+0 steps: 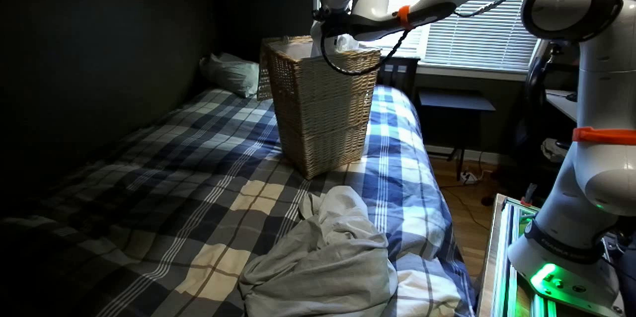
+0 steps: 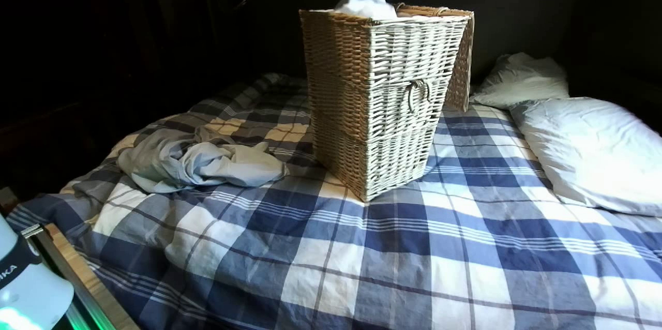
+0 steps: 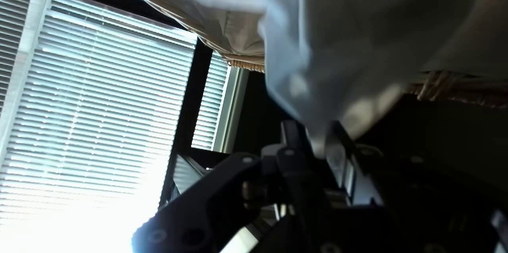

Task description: Put the white cloth in the laundry basket

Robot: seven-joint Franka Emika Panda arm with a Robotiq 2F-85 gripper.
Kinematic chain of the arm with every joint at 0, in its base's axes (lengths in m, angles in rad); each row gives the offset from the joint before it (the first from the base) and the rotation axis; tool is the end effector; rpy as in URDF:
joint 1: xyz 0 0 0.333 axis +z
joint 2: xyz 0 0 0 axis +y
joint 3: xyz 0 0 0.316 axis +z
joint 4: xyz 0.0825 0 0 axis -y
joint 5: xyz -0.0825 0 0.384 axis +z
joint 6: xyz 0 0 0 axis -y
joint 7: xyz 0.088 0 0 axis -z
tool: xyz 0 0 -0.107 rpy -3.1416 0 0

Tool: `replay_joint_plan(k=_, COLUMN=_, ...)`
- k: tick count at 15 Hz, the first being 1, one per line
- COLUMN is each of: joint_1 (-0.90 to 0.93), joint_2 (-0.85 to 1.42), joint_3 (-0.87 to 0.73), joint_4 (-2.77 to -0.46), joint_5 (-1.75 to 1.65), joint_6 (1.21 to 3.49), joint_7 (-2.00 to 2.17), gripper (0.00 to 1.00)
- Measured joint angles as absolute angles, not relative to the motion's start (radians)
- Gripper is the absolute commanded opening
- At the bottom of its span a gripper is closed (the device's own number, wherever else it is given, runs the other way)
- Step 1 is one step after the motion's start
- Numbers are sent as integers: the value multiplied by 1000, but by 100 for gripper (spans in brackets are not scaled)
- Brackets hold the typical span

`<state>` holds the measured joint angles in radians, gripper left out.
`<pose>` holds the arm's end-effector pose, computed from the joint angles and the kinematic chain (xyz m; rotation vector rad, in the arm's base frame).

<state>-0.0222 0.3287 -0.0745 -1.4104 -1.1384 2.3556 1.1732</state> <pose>0.7037 -0.0714 0.5946 2.1095 -0.7197 1.2497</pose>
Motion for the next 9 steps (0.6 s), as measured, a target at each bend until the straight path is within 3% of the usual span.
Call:
replay_joint_plan(k=6, joint_1=-16, joint_2=304, joint_3=-42, joint_4=-1402, joint_5=-980, joint_6=2182, joint_7=901, gripper=99)
replay_joint_plan(k=9, joint_1=-8, joint_2=224, joint_3=-18, joint_4=-1430, joint_5=-862, joint_6=2050, joint_7=718, gripper=100)
